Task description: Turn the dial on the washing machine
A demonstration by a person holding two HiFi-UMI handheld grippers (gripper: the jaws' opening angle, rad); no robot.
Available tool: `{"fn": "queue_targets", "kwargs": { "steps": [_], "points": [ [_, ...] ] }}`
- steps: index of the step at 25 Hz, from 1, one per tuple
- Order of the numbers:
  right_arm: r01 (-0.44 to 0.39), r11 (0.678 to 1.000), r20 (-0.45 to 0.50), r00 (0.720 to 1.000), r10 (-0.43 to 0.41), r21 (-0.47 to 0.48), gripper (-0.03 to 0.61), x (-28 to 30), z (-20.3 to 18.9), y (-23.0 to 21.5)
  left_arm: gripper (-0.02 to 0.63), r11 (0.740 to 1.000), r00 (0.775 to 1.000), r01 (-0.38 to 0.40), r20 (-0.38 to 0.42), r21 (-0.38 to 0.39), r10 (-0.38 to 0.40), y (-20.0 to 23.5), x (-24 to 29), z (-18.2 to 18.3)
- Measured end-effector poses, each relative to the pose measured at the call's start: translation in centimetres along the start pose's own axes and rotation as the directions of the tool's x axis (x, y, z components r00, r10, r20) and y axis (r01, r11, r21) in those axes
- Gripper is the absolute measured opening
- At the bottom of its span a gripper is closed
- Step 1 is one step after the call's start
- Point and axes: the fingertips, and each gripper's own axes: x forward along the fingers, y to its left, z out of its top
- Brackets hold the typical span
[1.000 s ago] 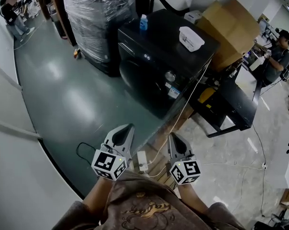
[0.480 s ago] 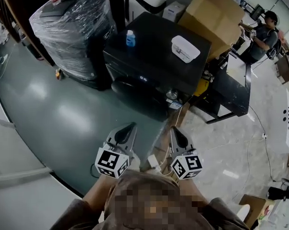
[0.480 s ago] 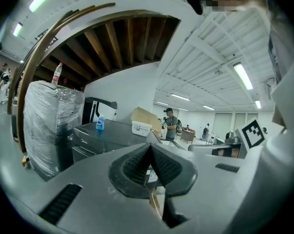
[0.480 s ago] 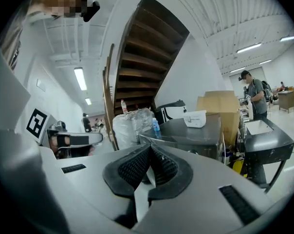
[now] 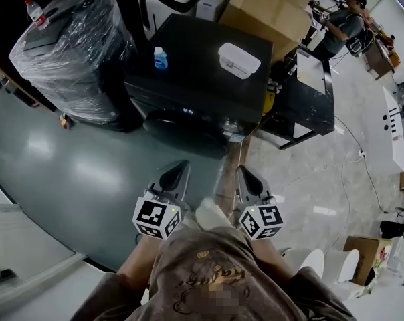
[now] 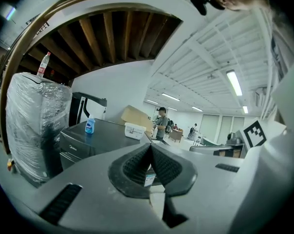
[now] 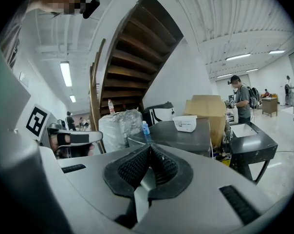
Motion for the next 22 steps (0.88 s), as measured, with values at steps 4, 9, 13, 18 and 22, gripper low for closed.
{"fn": "queue_targets", "kwargs": {
  "steps": [4, 9, 13, 18, 22],
  "points": [
    [0.025, 1.0, -0.006, 1.0, -0.025, 0.004, 0.002, 0.2, -0.3, -0.2, 0.0, 1.0, 1.0, 0.012, -0.007, -0.008, -0.012, 0.3, 0.4, -0.1],
    [0.038, 0.999, -0.006, 0.999, -0.038, 0.004, 0.002, 1.2, -0.6, -0.6, 0.0, 0.999, 0.999, 0.032, -0.011, -0.001, -0.032, 0.8, 1.3, -0.2],
    [0.018, 1.0, -0.009, 1.0, -0.018, 0.008, 0.002, 2.1, -0.5, -0.5, 0.0, 0.999, 0.999, 0.044, -0.015, 0.0, -0.044, 0.6, 1.9, -0.1],
    [0.004, 1.0, -0.024, 1.0, -0.004, 0.017, 0.057, 3.5, -0.9, -0.7, 0.0, 0.999, 0.998, 0.051, -0.025, 0.0, -0.051, 0.8, 2.7, -0.1],
    [0.01, 0.999, -0.077, 0.997, -0.006, 0.052, 0.208, 5.0, -2.4, -1.4, 0.0, 0.998, 0.998, 0.058, -0.038, -0.002, -0.058, 1.0, 3.4, -0.3]
  ]
}}
